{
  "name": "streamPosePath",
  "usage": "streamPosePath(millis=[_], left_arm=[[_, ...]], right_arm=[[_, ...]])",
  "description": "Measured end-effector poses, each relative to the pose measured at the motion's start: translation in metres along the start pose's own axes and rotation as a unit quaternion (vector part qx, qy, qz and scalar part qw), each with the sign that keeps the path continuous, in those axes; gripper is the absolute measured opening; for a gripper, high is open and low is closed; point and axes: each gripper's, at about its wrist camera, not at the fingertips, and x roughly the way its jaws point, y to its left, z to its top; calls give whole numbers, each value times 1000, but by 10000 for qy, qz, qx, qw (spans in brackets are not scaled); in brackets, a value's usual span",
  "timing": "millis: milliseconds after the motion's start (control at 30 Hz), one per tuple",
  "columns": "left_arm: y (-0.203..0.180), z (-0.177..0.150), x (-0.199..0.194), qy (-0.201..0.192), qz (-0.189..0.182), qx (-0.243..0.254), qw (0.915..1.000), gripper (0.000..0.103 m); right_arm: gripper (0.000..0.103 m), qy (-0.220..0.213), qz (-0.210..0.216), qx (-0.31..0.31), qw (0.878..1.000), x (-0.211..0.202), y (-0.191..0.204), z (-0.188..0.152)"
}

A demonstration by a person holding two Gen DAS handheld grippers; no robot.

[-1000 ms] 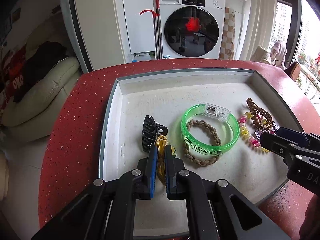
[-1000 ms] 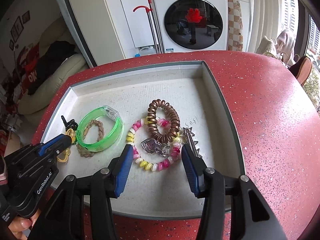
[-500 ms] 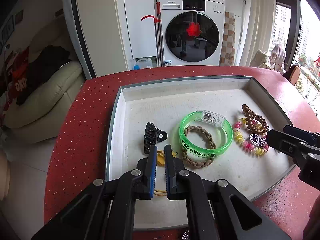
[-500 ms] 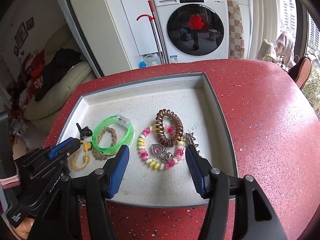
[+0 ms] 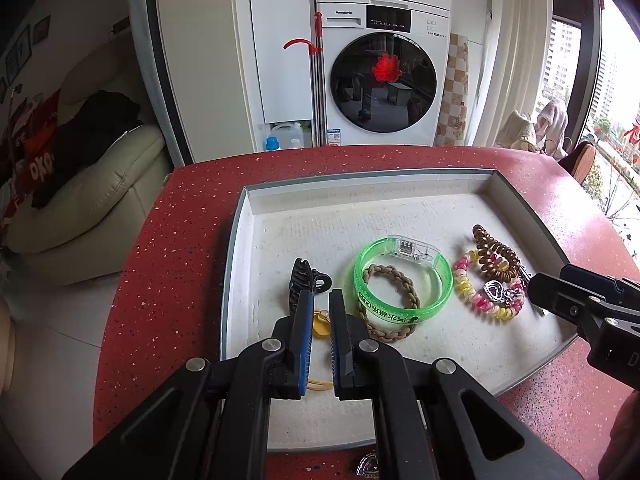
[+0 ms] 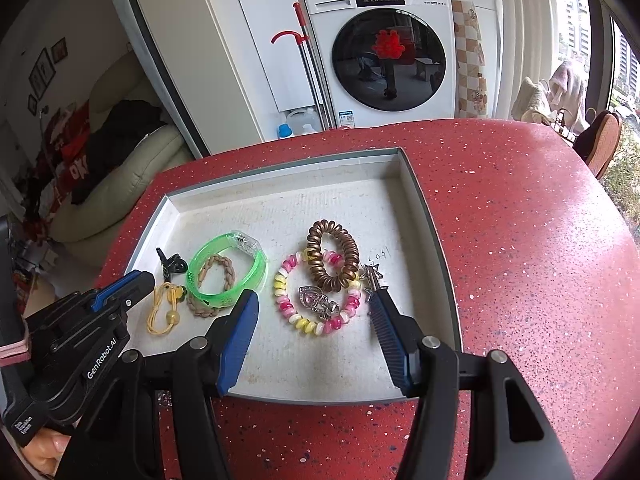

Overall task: Organize jewelry
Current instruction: 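Open the left tool to release the yellow hair tie and withdraw, then move the left tool to the silver heart pendant and grasp it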

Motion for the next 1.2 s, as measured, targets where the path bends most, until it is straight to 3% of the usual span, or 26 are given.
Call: streamPosePath(millis=[33, 67, 133, 267, 400, 867, 1200], left_arm=[[1, 1, -2, -21, 11, -17, 10000, 52], [2, 2, -4, -39, 73, -55, 10000, 103], [3, 1, -9, -285, 307, -107, 9991, 103], [-1, -6, 4, -281, 283, -82, 9992, 103], [-4, -17, 15, -250, 252, -125, 9993, 103], [-16, -43, 22, -157, 153, -183, 9996, 103], [16, -72, -16, -17, 107, -168, 9998, 103]], right_arm=[[62, -12, -5, 11, 10000, -1, -1, 0], [62, -24, -6, 22, 10000, -3, -1, 0], [62, -43, -5, 41, 10000, -5, -1, 0], [63, -98, 4, 43, 9999, -11, -1, -1], [89, -321, 144, 33, 9994, -21, 2, -3], [91, -344, 375, 140, 9986, -44, 1, -17], [91, 137, 953, -792, 9922, -59, 30, -63]])
